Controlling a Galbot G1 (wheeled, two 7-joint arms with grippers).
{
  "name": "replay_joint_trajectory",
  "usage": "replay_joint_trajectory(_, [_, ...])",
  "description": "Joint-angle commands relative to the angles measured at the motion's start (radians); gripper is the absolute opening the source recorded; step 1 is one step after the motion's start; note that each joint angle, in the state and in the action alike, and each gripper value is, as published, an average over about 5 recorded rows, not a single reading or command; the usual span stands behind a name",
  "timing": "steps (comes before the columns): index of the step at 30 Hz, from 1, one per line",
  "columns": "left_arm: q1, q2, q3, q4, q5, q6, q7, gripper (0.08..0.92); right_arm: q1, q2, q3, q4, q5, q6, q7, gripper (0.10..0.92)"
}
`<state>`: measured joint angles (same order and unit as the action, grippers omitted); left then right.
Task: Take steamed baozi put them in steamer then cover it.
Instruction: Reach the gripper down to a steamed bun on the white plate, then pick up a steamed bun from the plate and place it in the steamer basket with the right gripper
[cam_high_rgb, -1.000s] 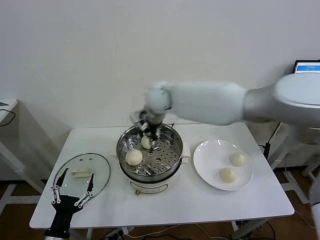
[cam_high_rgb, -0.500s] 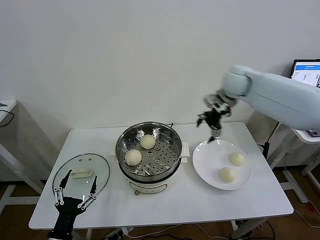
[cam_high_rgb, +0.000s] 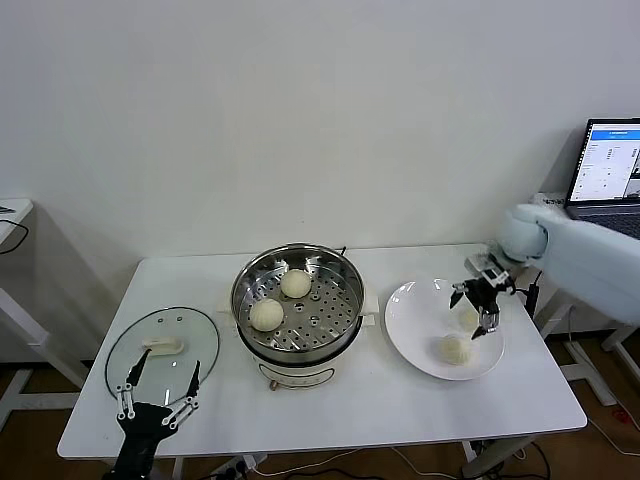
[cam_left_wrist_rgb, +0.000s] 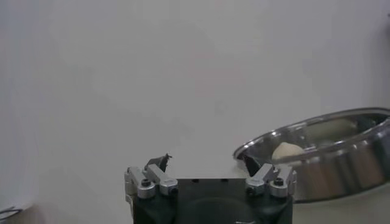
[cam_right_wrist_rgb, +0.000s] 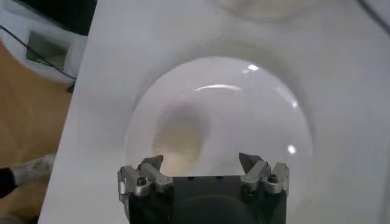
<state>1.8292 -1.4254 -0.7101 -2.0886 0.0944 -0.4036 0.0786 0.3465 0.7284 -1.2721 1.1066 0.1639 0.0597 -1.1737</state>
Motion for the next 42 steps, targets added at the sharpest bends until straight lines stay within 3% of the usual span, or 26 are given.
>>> replay_joint_trajectory(1, [0.000,-0.002,0.011,0.008,0.011,0.001,0.000,0.823,-0.100,0.000,0.013,-0.031,-0.025,0.019,0.056,0.823])
replay_joint_trajectory(20, [0.000,0.004,-0.007,-0.005,0.008,-0.005,-0.001,0.823,-0.144,0.049,0.020,-0.055,-0.056,-0.020,0.121,0.818])
replay_joint_trajectory(27, [0.001,0.002,-0.009,-0.002,0.007,-0.010,-0.001,0.823,-0.129,0.031,0.018,-0.020,-0.056,-0.034,0.123,0.692])
replay_joint_trajectory(32, [-0.002,0.002,-0.010,-0.007,0.005,-0.009,-0.001,0.823,-0.082,0.019,0.017,0.012,-0.063,-0.023,0.122,0.657])
replay_joint_trajectory(37, [-0.006,0.008,-0.017,-0.013,-0.001,-0.009,-0.002,0.823,0.022,0.013,0.090,0.056,-0.118,0.062,0.060,0.638])
replay_joint_trajectory(42, [-0.009,0.012,-0.016,-0.015,-0.003,-0.007,-0.003,0.823,0.226,0.096,0.089,0.106,-0.061,0.248,0.007,0.642])
